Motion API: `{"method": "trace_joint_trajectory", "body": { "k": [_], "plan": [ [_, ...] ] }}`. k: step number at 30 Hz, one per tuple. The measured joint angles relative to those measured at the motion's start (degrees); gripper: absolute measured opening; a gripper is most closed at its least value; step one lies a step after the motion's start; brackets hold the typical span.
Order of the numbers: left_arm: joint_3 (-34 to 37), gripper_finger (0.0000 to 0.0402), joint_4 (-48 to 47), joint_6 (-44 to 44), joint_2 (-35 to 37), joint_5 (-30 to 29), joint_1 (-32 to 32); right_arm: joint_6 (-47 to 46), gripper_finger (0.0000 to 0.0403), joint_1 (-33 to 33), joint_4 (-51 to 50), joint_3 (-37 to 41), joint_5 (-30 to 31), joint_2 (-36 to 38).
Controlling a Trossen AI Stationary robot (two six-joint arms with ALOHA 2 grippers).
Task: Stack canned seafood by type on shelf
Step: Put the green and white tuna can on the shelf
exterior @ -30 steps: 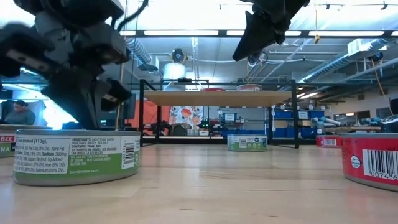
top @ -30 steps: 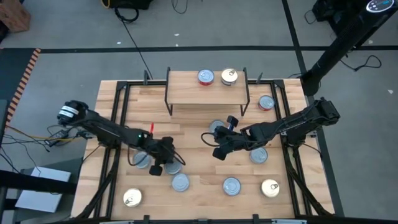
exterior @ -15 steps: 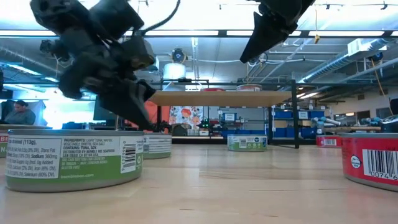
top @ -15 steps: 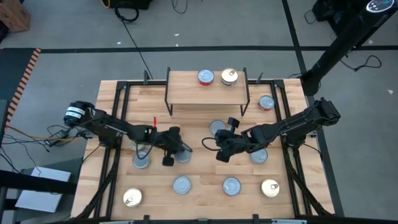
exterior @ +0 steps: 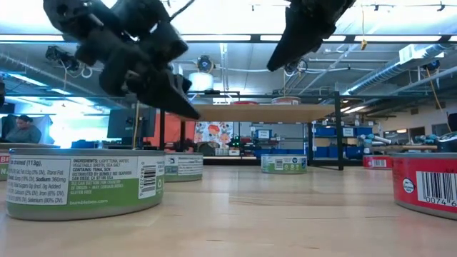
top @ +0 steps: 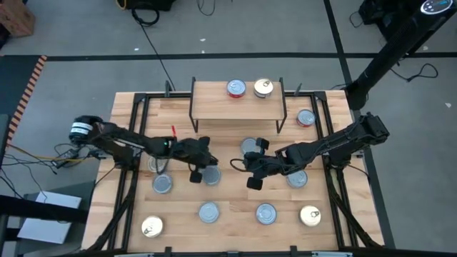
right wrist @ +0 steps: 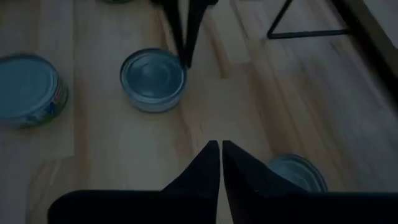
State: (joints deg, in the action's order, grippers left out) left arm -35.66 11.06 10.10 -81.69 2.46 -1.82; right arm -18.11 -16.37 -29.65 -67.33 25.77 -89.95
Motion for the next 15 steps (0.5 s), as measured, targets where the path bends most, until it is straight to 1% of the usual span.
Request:
{"method": "trace_joint_trajectory", "body": {
  "k": [4,8,10,13,15],
  "plan": [
    [0.2,0.0000,-8.6,-1.7,2.9,-1.9,1.7,0.7,0.0045,0.4,1.5,0.0,-0.2,-0.9],
    [0.2,0.0000,-14.8,-4.4,2.5,-2.0,2.2,1.0,0.0052,0.7,2.6,0.0,-0.5,-2.0],
    [0.5,0.0000,-17.3,-5.3,2.5,-2.2,2.2,1.7,0.0053,0.9,4.4,0.0,-2.2,-3.5],
    [1.8,0.0000,-16.7,-6.7,2.5,-2.6,1.9,4.1,0.0053,0.9,8.1,0.0,-5.9,-6.3],
    [3.3,0.0000,-14.6,-8.1,2.5,-2.3,1.6,5.8,0.0053,0.9,11.3,0.0,-6.6,-8.5]
  ]
}}
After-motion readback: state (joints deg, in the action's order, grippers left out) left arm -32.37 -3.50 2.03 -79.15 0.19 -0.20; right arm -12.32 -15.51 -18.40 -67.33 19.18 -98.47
